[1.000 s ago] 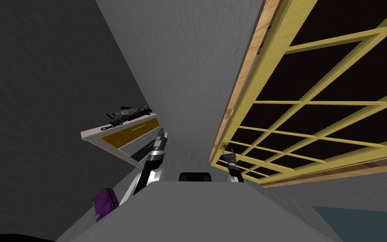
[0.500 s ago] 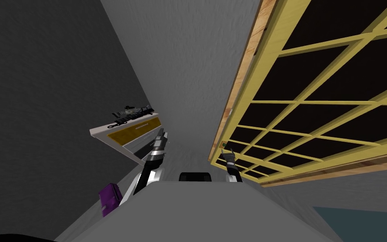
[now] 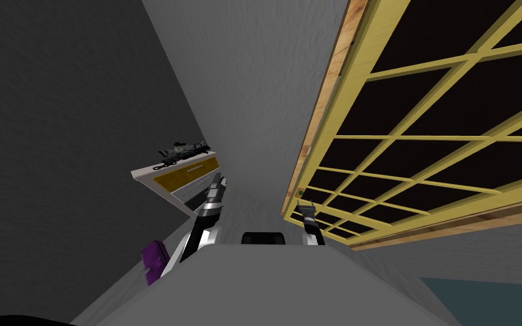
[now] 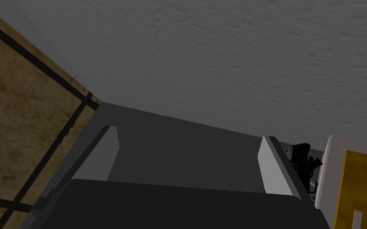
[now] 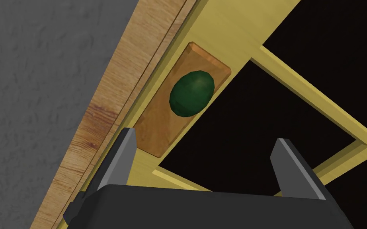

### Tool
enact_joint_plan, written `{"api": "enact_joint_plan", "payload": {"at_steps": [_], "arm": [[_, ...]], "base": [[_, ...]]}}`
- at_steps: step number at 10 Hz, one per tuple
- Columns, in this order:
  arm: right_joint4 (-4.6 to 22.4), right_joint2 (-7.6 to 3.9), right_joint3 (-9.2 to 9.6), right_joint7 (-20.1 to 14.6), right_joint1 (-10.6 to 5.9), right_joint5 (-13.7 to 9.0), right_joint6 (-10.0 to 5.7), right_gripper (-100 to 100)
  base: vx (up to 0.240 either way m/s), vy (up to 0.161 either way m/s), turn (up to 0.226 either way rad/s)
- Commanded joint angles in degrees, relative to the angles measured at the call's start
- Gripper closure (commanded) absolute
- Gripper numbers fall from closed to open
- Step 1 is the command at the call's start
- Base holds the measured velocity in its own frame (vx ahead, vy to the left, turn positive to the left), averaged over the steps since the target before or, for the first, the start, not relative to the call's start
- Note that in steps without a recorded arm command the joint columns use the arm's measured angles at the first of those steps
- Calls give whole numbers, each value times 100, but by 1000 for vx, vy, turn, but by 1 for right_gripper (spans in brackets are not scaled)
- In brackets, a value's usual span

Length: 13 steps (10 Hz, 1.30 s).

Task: Pull the door open

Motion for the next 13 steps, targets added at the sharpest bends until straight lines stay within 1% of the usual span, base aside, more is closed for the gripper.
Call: {"api": "enact_joint_plan", "payload": {"at_steps": [1,2,3,4,5,6,8,9,12,13], "arm": [[-3,19,27,-212,-18,-65,13,-100],[-28,44,69,-412,-32,-167,38,-100],[-28,44,69,-443,-32,-167,38,-100],[-53,70,111,-670,-47,-268,63,-100],[-76,93,149,-819,-61,-360,86,-100],[-76,93,149,-896,-61,-360,86,-100],[-118,137,219,-1265,-86,-531,129,-100],[-118,137,219,-1320,-86,-531,129,-100],[-169,189,304,-1845,-116,-735,180,-100],[-180,200,322,-1966,-122,-779,191,-100]], "base": [[-56,-11,18],[-64,-12,23],[-46,-7,15],[-41,-7,29],[-72,-19,44],[-57,-15,13],[-56,-8,28],[-49,-6,14],[-56,-3,28],[-50,-9,17]]}}
